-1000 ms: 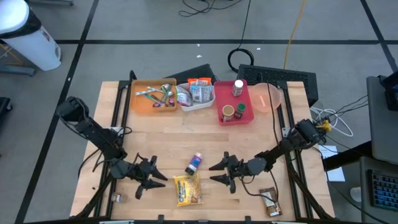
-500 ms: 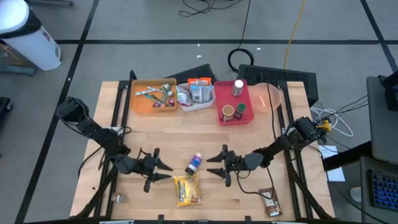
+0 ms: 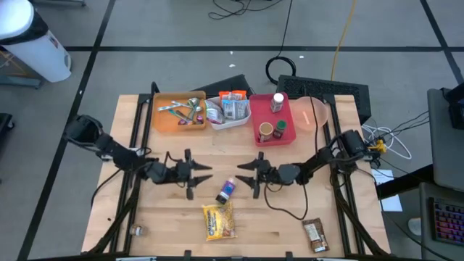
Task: Pick & Place Food Item
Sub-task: Put the purple seasoning bottle into the pink bin
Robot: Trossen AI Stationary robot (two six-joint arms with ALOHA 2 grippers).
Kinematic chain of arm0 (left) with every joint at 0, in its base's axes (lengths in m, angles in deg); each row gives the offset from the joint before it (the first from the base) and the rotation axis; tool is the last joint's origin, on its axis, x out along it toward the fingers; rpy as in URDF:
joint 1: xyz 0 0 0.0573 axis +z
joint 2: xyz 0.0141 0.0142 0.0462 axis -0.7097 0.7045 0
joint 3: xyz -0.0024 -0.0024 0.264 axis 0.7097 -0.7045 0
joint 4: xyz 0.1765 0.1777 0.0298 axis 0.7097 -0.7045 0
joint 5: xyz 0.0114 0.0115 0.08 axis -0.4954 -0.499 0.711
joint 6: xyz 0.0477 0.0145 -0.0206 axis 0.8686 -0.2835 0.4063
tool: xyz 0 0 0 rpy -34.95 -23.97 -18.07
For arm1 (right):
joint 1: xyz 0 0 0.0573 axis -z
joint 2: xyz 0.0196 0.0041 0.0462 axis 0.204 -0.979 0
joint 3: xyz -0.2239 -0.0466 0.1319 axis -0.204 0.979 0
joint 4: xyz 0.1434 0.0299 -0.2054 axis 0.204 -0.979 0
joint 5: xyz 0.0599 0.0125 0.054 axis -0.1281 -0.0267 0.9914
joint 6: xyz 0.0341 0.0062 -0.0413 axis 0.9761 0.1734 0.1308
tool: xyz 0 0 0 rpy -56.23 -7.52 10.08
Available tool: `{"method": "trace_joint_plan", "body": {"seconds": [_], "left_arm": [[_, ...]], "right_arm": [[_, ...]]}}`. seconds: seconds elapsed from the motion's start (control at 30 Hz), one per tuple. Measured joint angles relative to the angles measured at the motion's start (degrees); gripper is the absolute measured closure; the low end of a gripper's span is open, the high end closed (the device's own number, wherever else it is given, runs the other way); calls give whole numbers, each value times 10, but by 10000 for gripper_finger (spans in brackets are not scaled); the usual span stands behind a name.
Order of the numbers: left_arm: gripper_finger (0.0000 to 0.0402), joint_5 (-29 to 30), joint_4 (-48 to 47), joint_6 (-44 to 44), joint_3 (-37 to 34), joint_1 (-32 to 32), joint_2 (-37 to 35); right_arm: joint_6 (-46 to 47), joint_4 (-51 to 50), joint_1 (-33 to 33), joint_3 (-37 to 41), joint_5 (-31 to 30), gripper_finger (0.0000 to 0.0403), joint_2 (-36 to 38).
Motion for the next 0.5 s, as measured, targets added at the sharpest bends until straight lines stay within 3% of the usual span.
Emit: {"method": "trace_joint_plan", "body": {"seconds": [0.5], "left_arm": [[270,-1,83,141,0,140,0]], "right_arm": [[2,-1,97,0,0,206,0]]}}
